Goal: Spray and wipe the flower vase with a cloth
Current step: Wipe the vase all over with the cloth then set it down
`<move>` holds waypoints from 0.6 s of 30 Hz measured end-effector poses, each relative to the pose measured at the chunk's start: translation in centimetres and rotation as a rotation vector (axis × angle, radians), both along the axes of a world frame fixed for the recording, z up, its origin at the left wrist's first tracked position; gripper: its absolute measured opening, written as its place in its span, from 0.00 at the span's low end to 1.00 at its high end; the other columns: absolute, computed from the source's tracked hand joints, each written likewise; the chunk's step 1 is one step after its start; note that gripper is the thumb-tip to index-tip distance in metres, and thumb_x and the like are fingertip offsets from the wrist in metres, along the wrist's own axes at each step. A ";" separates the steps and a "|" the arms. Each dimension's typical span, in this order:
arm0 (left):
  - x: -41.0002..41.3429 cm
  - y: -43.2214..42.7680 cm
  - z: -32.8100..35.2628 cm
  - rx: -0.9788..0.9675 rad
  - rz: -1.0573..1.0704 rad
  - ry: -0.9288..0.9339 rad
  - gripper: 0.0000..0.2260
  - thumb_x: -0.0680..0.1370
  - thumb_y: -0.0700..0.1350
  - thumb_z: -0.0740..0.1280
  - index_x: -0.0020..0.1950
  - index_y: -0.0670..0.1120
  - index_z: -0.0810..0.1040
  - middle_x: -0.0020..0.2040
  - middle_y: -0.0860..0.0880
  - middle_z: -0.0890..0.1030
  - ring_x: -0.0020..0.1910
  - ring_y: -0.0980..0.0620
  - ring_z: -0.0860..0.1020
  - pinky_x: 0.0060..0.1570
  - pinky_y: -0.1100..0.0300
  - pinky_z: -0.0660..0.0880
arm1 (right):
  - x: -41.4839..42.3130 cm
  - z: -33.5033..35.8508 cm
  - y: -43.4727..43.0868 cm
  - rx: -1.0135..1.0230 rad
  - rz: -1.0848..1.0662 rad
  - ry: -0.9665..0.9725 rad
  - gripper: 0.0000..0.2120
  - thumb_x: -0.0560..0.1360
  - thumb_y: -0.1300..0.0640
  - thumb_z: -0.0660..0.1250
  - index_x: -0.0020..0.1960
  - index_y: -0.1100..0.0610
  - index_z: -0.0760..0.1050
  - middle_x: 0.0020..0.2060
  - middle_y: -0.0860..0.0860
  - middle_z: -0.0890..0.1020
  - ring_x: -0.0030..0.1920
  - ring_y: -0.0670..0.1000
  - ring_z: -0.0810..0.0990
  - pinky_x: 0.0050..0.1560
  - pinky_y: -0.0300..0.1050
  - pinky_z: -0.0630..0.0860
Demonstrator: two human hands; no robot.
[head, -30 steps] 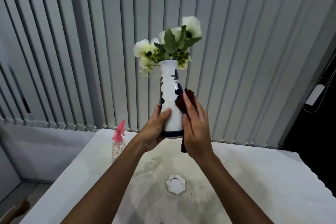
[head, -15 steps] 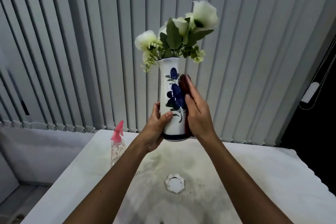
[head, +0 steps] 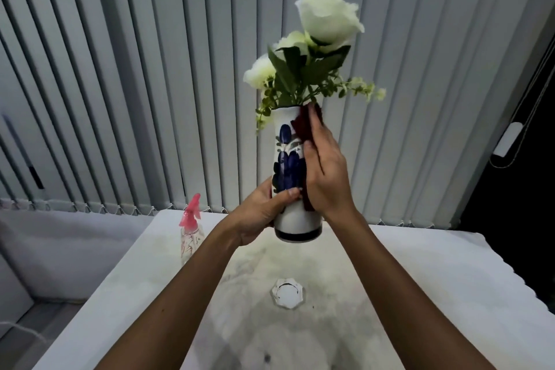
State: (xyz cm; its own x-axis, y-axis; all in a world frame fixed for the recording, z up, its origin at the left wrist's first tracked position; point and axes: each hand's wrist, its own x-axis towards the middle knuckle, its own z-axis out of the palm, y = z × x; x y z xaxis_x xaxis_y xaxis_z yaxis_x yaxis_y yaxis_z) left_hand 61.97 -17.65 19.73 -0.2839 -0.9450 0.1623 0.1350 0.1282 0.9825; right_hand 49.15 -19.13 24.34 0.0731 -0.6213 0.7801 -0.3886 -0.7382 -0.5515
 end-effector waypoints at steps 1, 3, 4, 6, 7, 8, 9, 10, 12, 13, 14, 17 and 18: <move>-0.1 -0.1 -0.3 0.000 0.023 0.002 0.26 0.62 0.57 0.72 0.58 0.53 0.74 0.49 0.51 0.84 0.48 0.51 0.83 0.45 0.56 0.79 | -0.1 -0.6 -0.3 0.044 0.040 -0.028 0.24 0.80 0.54 0.52 0.75 0.46 0.57 0.69 0.45 0.68 0.68 0.49 0.68 0.71 0.49 0.65; -0.1 -0.3 -1.1 0.015 0.072 -0.002 0.22 0.65 0.54 0.73 0.57 0.52 0.75 0.50 0.50 0.84 0.49 0.50 0.82 0.47 0.52 0.79 | -0.5 -2.6 -0.3 0.104 0.082 -0.069 0.23 0.80 0.55 0.52 0.74 0.43 0.59 0.67 0.41 0.69 0.68 0.48 0.70 0.69 0.54 0.68; -0.1 -0.4 -1.6 0.022 0.095 -0.009 0.18 0.69 0.52 0.73 0.57 0.52 0.75 0.50 0.49 0.83 0.49 0.49 0.82 0.49 0.50 0.78 | -0.7 -3.9 -0.1 0.126 0.092 -0.085 0.23 0.80 0.56 0.53 0.73 0.43 0.60 0.67 0.40 0.69 0.68 0.46 0.70 0.69 0.53 0.68; -0.3 -0.7 -2.5 0.037 0.136 -0.029 0.11 0.74 0.46 0.71 0.55 0.53 0.75 0.51 0.50 0.83 0.50 0.49 0.81 0.49 0.51 0.78 | -1.2 -6.9 0.4 0.176 0.105 -0.126 0.22 0.79 0.57 0.52 0.72 0.43 0.61 0.67 0.37 0.69 0.68 0.41 0.69 0.70 0.47 0.68; -0.4 -0.8 -2.8 0.045 0.156 -0.040 0.09 0.76 0.45 0.70 0.54 0.53 0.75 0.51 0.50 0.83 0.49 0.50 0.81 0.48 0.53 0.79 | -1.4 -8.6 0.8 0.208 0.103 -0.148 0.22 0.79 0.57 0.53 0.71 0.42 0.62 0.67 0.37 0.69 0.68 0.39 0.69 0.70 0.46 0.67; -0.5 -1.0 -3.2 0.056 0.178 -0.043 0.08 0.76 0.45 0.69 0.53 0.54 0.75 0.50 0.51 0.82 0.48 0.51 0.81 0.46 0.55 0.79 | -1.6 -10.3 1.2 0.237 0.091 -0.163 0.22 0.79 0.57 0.53 0.71 0.41 0.62 0.68 0.38 0.69 0.68 0.39 0.68 0.70 0.45 0.67; -0.6 -1.2 -3.5 0.069 0.203 -0.036 0.08 0.76 0.44 0.70 0.52 0.54 0.75 0.50 0.51 0.82 0.47 0.52 0.81 0.44 0.57 0.78 | -1.7 -11.9 1.6 0.254 0.069 -0.163 0.22 0.79 0.58 0.53 0.70 0.40 0.62 0.68 0.38 0.68 0.69 0.38 0.67 0.71 0.44 0.66; -0.8 -1.4 -3.9 0.090 0.226 -0.025 0.08 0.75 0.45 0.70 0.52 0.53 0.75 0.50 0.50 0.83 0.46 0.52 0.81 0.43 0.58 0.78 | -1.7 -13.4 2.0 0.259 0.034 -0.145 0.22 0.79 0.58 0.53 0.70 0.40 0.61 0.69 0.38 0.68 0.69 0.38 0.67 0.71 0.44 0.65; -1.2 -2.0 -4.7 0.136 0.271 0.006 0.10 0.74 0.47 0.71 0.54 0.52 0.75 0.51 0.48 0.83 0.46 0.51 0.82 0.41 0.57 0.78 | -1.8 -15.6 2.6 0.208 -0.071 -0.050 0.23 0.80 0.57 0.52 0.72 0.40 0.60 0.71 0.43 0.67 0.69 0.38 0.64 0.69 0.37 0.63; -1.4 -2.2 -5.0 0.161 0.287 0.018 0.13 0.74 0.48 0.71 0.57 0.51 0.75 0.52 0.47 0.83 0.47 0.50 0.82 0.41 0.56 0.79 | -1.9 -16.3 2.8 0.156 -0.121 0.017 0.23 0.81 0.57 0.51 0.73 0.42 0.61 0.73 0.47 0.66 0.68 0.39 0.63 0.68 0.34 0.61; -1.7 -2.5 -5.2 0.182 0.298 0.021 0.16 0.74 0.50 0.71 0.60 0.50 0.74 0.54 0.47 0.83 0.48 0.49 0.82 0.42 0.55 0.79 | -2.0 -16.7 2.7 0.101 -0.158 0.081 0.23 0.81 0.58 0.50 0.74 0.45 0.62 0.73 0.50 0.65 0.67 0.41 0.63 0.68 0.32 0.60; -2.4 -3.1 -5.9 0.219 0.299 0.025 0.17 0.76 0.52 0.69 0.62 0.51 0.73 0.55 0.48 0.83 0.52 0.48 0.82 0.47 0.54 0.80 | -2.2 -17.4 2.0 0.033 -0.235 0.150 0.22 0.81 0.59 0.50 0.74 0.48 0.63 0.73 0.53 0.65 0.66 0.45 0.63 0.68 0.33 0.60; -2.5 -3.2 -6.2 0.223 0.293 0.023 0.16 0.76 0.52 0.69 0.62 0.51 0.73 0.55 0.48 0.83 0.52 0.48 0.82 0.48 0.53 0.80 | -2.1 -17.4 1.7 0.068 -0.236 0.095 0.22 0.81 0.58 0.50 0.73 0.46 0.62 0.73 0.50 0.65 0.66 0.43 0.63 0.67 0.32 0.59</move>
State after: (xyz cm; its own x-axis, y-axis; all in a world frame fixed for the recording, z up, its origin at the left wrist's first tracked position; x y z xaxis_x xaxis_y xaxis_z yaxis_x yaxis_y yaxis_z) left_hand 59.48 -20.90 13.55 0.0054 -0.9985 -0.0541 0.1463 -0.0528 0.9878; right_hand 47.01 -17.43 6.95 -0.0093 -0.6808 0.7324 -0.5975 -0.5835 -0.5500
